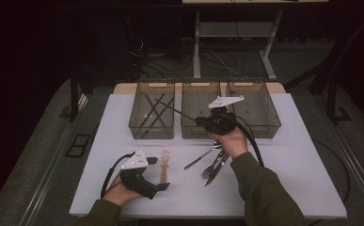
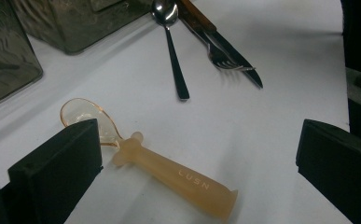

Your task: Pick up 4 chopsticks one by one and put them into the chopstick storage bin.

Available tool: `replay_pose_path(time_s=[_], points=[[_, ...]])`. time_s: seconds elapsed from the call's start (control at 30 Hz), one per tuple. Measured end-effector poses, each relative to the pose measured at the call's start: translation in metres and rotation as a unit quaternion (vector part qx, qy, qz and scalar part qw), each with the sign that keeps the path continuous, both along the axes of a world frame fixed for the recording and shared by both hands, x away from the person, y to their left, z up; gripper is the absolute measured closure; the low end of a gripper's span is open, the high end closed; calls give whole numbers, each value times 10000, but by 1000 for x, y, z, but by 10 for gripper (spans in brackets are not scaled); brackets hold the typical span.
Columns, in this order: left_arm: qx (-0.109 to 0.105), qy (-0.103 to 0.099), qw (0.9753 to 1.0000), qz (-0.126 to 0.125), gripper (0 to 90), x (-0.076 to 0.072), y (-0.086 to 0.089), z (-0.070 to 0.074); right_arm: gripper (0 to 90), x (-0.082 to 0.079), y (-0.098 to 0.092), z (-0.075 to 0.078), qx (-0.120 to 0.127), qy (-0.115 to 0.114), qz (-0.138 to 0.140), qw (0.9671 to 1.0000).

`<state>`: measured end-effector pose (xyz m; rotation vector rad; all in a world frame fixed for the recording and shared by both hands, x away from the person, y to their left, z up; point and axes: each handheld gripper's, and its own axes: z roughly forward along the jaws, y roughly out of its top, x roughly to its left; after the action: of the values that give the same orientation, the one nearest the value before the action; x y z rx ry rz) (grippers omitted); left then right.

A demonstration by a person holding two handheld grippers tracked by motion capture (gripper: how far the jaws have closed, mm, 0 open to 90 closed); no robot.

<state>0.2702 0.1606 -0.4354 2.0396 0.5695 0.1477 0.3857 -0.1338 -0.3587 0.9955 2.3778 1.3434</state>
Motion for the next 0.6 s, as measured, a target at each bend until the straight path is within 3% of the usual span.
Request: replay_pose_path(time_s=[0.3, 0.6], points=[[-51, -40, 10000, 3, 0, 0, -1, 0, 850, 25, 30, -1, -50, 37, -211, 9998], [19, -18, 10000, 25, 0, -1, 0, 1, 850, 50, 63, -8, -257, 162, -347, 9989]])
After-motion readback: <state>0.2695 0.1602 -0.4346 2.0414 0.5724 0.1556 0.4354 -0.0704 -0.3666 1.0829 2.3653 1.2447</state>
